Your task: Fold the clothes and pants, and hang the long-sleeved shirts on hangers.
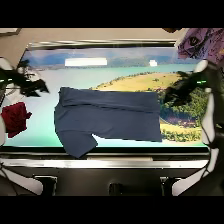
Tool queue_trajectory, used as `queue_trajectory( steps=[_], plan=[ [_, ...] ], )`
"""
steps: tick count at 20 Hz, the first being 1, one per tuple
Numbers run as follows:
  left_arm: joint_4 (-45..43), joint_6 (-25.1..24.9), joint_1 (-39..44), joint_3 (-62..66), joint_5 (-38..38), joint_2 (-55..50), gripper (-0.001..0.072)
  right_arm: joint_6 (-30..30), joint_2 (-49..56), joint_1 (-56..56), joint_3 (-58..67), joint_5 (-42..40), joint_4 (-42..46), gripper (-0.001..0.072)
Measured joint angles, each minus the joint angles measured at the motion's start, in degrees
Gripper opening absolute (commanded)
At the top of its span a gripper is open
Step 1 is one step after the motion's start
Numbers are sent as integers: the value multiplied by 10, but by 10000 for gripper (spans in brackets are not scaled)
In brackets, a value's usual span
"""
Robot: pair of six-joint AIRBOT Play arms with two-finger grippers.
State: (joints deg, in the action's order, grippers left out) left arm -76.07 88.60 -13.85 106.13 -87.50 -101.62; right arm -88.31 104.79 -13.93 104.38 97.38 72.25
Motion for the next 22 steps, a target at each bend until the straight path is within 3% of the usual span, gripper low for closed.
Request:
queue_trajectory(
  steps=[4,10,15,22],
  plan=[
    [10,1,-69,-227,39,173,615,49,-140,-101,-211,-56,-75,497],
    [118,-39,-128,-583,115,417,615,127,-299,-170,-494,-154,-174,496],
    [179,-64,-137,-733,142,495,615,152,-331,-179,-559,-180,-211,496],
    [203,-87,-139,-787,159,510,615,158,-337,-181,-572,-186,-224,496]
  ],
)
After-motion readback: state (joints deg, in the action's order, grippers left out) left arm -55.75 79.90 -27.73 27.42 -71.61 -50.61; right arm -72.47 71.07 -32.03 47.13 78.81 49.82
